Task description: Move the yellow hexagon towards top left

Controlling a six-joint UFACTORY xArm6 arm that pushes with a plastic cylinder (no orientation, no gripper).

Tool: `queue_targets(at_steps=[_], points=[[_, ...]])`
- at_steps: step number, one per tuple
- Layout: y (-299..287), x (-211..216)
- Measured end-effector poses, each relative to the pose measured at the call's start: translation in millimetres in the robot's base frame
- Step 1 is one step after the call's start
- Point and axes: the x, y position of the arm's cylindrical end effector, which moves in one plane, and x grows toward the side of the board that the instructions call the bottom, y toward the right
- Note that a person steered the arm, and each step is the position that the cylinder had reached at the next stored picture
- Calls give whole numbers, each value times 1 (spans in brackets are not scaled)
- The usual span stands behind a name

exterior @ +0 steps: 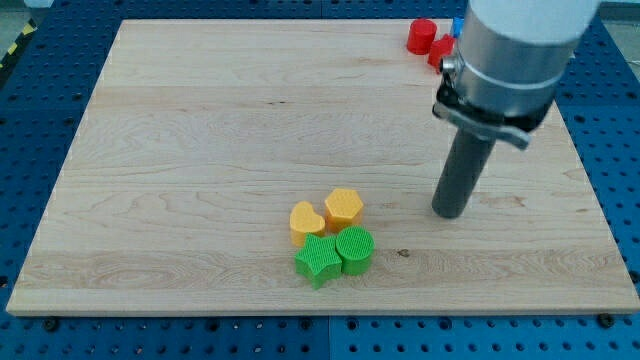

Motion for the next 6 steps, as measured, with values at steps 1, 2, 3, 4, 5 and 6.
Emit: queue_targets(at_steps=[1,2,3,4,5,6], points=[[-2,9],[-20,10],[-49,16],[-60,17],[-98,17],[-132,15]])
